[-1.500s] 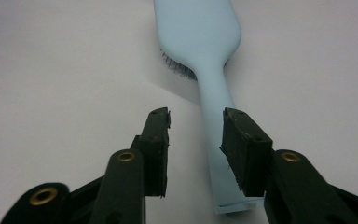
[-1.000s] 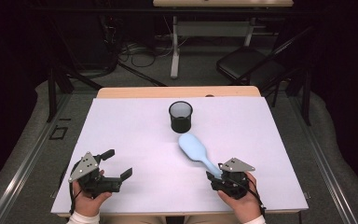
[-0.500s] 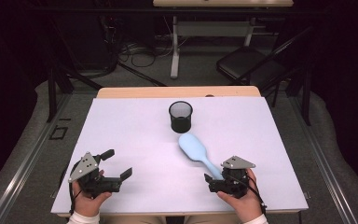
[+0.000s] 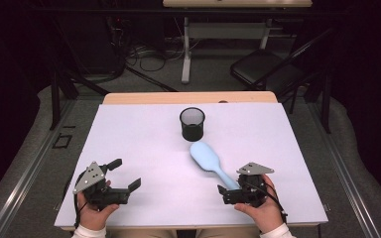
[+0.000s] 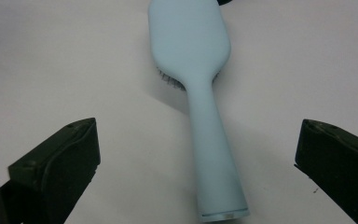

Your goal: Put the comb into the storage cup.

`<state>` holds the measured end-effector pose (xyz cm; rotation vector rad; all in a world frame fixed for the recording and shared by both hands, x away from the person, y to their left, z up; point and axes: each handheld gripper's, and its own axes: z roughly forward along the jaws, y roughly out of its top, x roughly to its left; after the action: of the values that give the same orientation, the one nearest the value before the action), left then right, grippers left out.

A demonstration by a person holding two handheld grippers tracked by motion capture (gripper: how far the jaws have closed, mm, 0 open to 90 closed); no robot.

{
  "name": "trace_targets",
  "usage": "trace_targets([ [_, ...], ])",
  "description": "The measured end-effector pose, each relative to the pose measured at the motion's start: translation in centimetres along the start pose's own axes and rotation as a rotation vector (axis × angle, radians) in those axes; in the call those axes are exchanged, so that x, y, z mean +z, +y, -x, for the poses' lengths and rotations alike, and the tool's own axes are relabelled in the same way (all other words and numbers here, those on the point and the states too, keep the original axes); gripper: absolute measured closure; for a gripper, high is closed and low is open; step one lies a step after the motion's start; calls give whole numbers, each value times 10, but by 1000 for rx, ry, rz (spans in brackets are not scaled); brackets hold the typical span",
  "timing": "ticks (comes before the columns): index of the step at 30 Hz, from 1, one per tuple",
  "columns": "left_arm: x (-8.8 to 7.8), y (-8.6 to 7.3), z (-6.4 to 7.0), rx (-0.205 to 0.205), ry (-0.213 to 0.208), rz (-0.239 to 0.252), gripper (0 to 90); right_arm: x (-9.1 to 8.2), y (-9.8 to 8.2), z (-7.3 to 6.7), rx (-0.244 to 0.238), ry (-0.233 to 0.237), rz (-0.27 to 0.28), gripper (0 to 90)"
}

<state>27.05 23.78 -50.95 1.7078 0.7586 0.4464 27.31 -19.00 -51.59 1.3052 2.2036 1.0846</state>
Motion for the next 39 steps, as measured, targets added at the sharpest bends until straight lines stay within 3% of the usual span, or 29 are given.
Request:
trace_targets([
  [14, 0, 0, 0, -1, 4, 0, 23, 0, 14, 6, -9, 37, -84, 0],
  [19, 0, 0, 0, -2, 3, 0, 23, 3, 20, 9, -27, 24, -113, 0],
  [27, 0, 0, 0, -2, 2, 0, 23, 6, 26, 14, -15, 30, -132, 0],
  [39, 0, 0, 0, -2, 1, -1, 23, 11, 34, 16, -35, 23, -156, 0],
])
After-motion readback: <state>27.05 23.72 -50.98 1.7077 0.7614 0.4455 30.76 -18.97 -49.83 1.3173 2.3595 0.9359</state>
